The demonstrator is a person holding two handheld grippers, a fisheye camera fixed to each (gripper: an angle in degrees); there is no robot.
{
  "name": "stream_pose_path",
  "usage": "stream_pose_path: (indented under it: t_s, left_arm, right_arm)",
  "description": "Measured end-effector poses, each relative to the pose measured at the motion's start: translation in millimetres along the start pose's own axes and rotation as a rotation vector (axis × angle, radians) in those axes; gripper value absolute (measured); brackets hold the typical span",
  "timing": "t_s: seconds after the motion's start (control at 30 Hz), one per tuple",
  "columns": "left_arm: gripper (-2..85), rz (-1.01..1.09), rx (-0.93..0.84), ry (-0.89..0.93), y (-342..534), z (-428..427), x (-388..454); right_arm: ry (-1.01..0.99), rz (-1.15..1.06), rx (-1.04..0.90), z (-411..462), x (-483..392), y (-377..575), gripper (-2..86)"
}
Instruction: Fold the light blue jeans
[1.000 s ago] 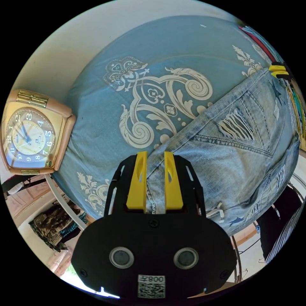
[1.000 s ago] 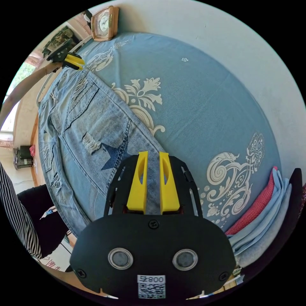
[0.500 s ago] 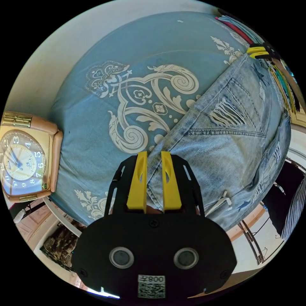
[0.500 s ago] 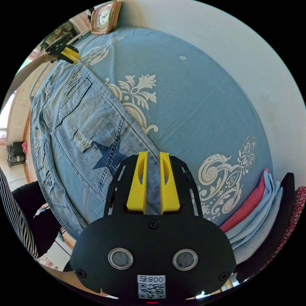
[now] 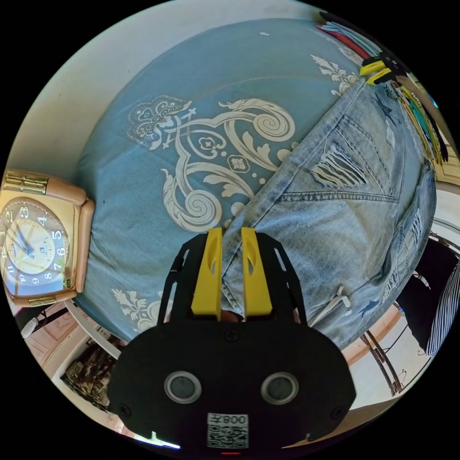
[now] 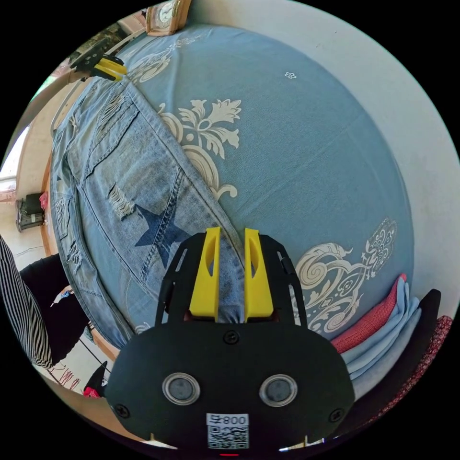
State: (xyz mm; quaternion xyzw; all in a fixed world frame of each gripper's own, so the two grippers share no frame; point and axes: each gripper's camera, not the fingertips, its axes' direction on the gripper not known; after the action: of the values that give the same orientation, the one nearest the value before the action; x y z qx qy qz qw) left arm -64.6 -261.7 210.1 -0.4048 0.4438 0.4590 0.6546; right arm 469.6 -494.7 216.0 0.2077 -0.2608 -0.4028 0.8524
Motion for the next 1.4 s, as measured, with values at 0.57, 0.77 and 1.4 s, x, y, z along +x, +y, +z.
stream_pose_path:
  t_s: [0.57, 0.77, 1.4]
  left_arm:
    - [0.6, -0.132, 0.116, -0.125, 66, -8, 69]
    - [0.5, -0.186, 0.185, -0.129, 121, -13, 115]
    - [0.4, -0.42, -0.098, 0.109, 213, 111, 213]
  right_arm:
    - [0.003, 0.016, 0.034, -33, -82, 79, 0.4]
    - [-0.028, 0.043, 0.075, -55, -141, 150, 0.3]
    - [-0.412, 0.21, -0.037, -48, -287, 350, 0.3]
